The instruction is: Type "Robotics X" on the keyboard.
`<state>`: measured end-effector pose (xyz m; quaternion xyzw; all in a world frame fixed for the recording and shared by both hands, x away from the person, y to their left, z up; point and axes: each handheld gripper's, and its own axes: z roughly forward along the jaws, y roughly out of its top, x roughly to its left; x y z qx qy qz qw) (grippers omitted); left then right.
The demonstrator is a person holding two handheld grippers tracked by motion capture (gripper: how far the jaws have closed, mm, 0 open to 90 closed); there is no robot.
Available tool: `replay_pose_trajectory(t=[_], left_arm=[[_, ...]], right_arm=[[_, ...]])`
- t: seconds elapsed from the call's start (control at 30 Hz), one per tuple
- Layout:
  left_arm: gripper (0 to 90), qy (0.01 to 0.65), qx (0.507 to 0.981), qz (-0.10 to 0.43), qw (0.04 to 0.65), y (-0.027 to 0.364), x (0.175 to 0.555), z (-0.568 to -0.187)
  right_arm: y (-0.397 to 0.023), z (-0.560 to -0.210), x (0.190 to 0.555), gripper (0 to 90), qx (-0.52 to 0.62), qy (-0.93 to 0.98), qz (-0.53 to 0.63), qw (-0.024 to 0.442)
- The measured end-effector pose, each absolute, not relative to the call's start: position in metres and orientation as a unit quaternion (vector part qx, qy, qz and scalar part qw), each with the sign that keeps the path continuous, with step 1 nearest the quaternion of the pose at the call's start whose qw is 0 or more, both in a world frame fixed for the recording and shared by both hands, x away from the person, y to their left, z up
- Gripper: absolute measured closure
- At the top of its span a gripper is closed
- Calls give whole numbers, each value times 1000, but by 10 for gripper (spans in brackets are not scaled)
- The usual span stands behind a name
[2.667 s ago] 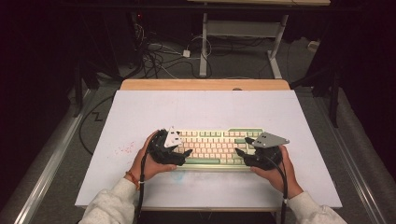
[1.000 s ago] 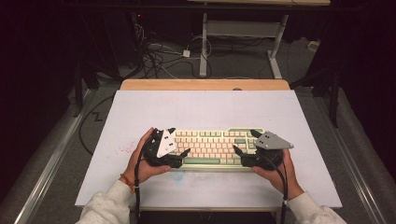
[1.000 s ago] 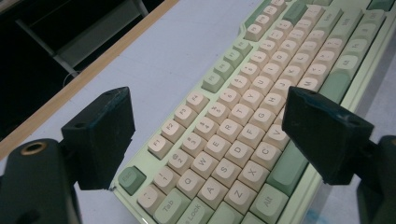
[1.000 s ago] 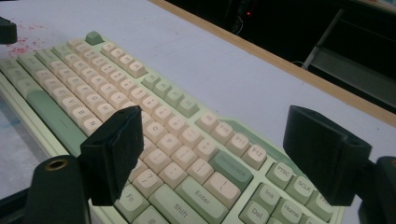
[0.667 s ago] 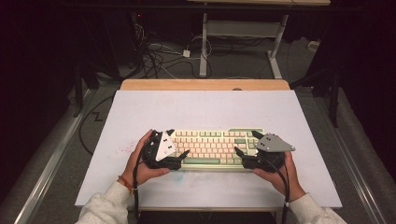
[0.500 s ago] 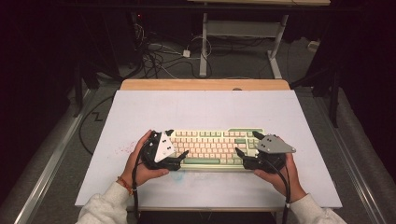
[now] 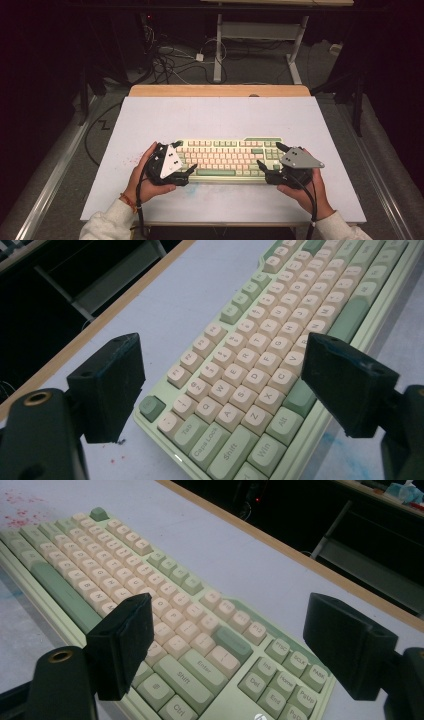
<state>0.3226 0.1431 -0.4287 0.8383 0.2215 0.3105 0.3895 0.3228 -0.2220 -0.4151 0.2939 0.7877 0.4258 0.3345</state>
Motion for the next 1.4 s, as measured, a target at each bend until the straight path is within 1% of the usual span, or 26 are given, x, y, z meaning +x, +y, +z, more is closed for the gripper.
replay_pose_trajectory(t=[0.67,1.4], left_arm=[[163,231,842,313,374,167,310,-433],[163,258,846,314,344,197,298,-450]], right_arm=[[-235,-415,313,201,289,791,414,346],[-263,-424,305,201,318,780,407,354]])
